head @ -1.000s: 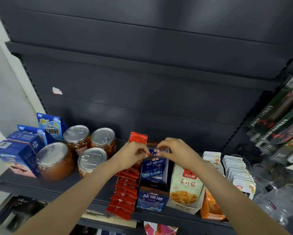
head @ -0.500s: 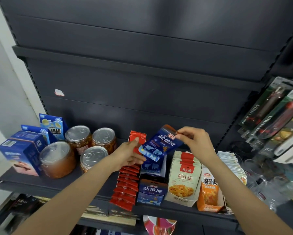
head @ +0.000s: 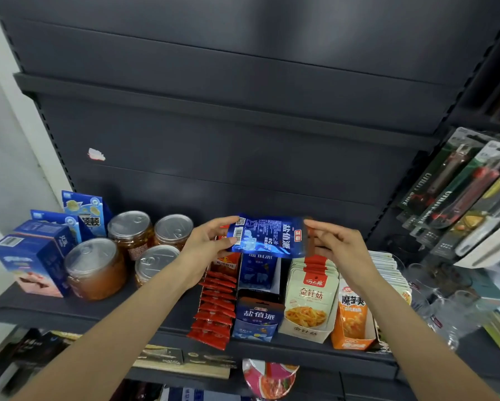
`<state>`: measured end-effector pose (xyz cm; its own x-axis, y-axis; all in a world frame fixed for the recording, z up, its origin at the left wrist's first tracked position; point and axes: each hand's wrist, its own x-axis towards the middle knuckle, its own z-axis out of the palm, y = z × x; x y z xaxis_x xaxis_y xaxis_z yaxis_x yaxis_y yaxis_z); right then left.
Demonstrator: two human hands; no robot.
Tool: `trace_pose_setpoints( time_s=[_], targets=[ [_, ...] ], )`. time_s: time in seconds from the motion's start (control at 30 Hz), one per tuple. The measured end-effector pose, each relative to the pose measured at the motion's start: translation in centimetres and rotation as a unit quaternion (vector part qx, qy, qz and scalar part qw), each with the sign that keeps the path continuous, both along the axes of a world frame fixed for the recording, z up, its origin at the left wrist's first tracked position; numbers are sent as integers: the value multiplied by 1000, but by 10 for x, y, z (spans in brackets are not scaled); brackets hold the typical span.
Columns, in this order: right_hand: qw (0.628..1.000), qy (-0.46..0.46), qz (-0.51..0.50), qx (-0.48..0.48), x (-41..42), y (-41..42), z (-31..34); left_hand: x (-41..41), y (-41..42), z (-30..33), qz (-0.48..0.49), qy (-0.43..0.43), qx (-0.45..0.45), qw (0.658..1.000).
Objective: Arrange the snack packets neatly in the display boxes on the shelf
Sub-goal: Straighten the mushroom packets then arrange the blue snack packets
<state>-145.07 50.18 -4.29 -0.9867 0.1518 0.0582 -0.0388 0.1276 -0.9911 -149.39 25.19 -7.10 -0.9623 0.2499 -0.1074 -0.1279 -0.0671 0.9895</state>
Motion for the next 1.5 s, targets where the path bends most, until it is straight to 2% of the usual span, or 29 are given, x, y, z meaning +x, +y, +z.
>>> trace_pose_setpoints(
  time_s=[0.07, 0.2, 0.33, 0.47, 0.63, 0.8, 0.87, 0.97, 1.07, 1.2, 1.33, 1.5],
  targets=[
    [998, -10, -7, -54, 4, -5, -4, 3, -2, -1, 14, 74, -45, 996],
    [1000, 17, -23, -12, 8, -13, -16, 9, -6, -5, 47, 202, -104, 973],
    [999, 43, -22, 6, 3, -16, -13, 12, -5, -15, 92, 237, -123, 959],
    [999, 27, 4, 25, 1, -8, -10, 6, -5, -19, 71, 193, -114, 972],
    [984, 55, 26, 166, 7, 0, -7, -2, -7, -25, 45, 56, -29, 997],
    [925, 127, -20, 358, -7, 4, -6, -9, 2, -31, -40, -11, -87, 995],
    [912, 131, -12, 389, -12, 7, -4, -11, 4, -36, -84, -25, -117, 989],
    [906, 94, 7, 413, -13, 7, -8, -15, 7, -43, -104, 27, -225, 968],
    [895, 74, -7, 440, -14, 9, -19, -18, 9, -43, -111, 134, -346, 922],
    [880, 41, 11, 473, -18, 11, -25, -18, 9, -42, -138, 193, -372, 897],
    [863, 36, 47, 502, -27, 4, -27, -21, 9, -47, -252, 181, -403, 861],
    [857, 17, 78, 509, -38, -3, -27, -26, 11, -49, -287, 196, -438, 829]
  ],
)
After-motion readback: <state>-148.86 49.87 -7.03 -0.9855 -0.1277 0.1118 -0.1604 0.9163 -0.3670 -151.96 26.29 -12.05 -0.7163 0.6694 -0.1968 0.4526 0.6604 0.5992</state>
